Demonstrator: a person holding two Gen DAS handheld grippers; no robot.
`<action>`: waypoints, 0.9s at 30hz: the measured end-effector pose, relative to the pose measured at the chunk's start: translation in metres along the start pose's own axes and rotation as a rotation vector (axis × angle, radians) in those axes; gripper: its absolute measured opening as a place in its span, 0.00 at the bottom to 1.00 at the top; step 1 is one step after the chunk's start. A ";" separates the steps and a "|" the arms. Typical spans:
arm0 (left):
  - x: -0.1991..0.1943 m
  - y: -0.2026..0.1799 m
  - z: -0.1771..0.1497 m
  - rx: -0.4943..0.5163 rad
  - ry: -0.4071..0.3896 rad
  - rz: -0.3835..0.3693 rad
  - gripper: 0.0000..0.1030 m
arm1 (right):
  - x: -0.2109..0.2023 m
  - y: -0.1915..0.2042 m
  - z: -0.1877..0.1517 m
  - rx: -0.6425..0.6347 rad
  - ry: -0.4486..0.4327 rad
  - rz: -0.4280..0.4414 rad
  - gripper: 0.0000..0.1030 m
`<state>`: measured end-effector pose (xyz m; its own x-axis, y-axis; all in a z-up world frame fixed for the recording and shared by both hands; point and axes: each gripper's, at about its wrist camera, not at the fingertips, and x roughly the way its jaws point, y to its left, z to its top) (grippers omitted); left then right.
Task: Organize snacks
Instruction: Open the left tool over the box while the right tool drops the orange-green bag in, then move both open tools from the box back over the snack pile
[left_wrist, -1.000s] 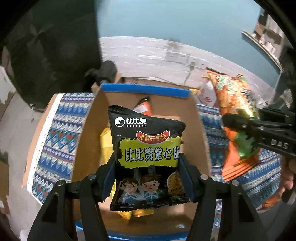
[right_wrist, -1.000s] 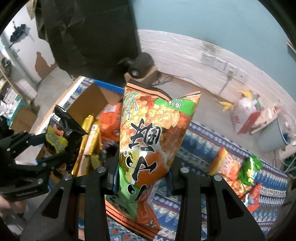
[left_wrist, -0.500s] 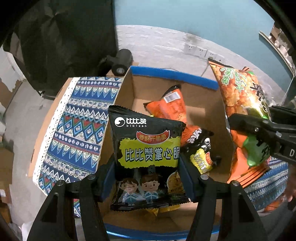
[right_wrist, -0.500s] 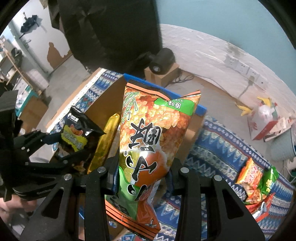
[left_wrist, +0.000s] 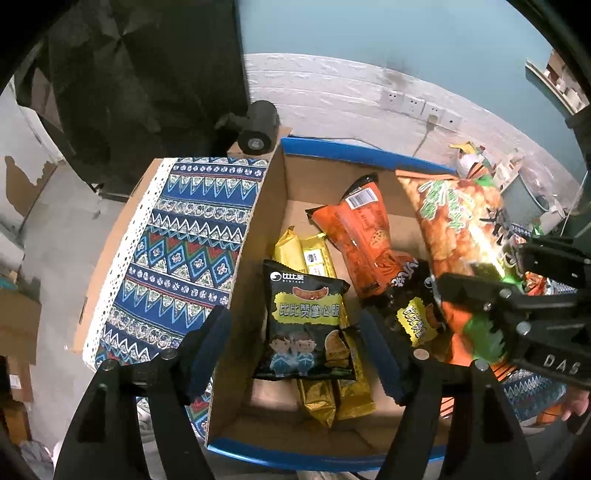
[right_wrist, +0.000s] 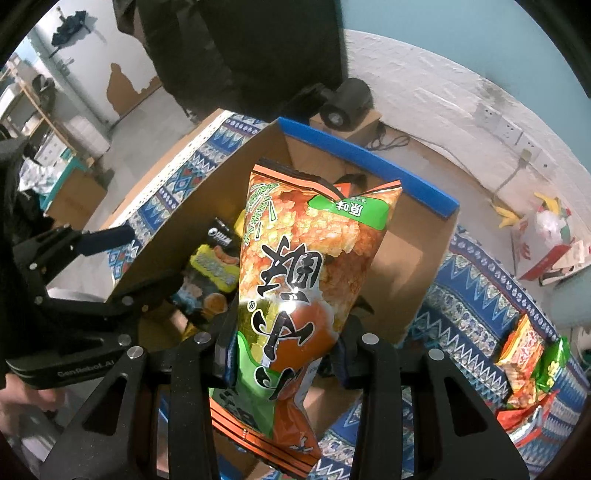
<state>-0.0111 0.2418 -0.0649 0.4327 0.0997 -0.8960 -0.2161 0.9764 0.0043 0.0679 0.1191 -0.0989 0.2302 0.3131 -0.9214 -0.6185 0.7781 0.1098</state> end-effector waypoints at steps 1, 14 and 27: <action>0.000 0.000 0.000 0.002 0.000 -0.001 0.72 | 0.000 0.001 0.000 -0.002 0.001 0.004 0.38; -0.006 -0.017 0.001 0.004 -0.005 -0.058 0.72 | -0.016 -0.017 -0.009 0.044 -0.033 -0.084 0.73; -0.015 -0.078 0.001 0.104 -0.009 -0.107 0.76 | -0.048 -0.069 -0.041 0.148 -0.056 -0.166 0.73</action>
<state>0.0001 0.1644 -0.0517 0.4567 -0.0048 -0.8896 -0.0764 0.9961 -0.0446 0.0684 0.0279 -0.0778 0.3636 0.2010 -0.9096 -0.4525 0.8916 0.0162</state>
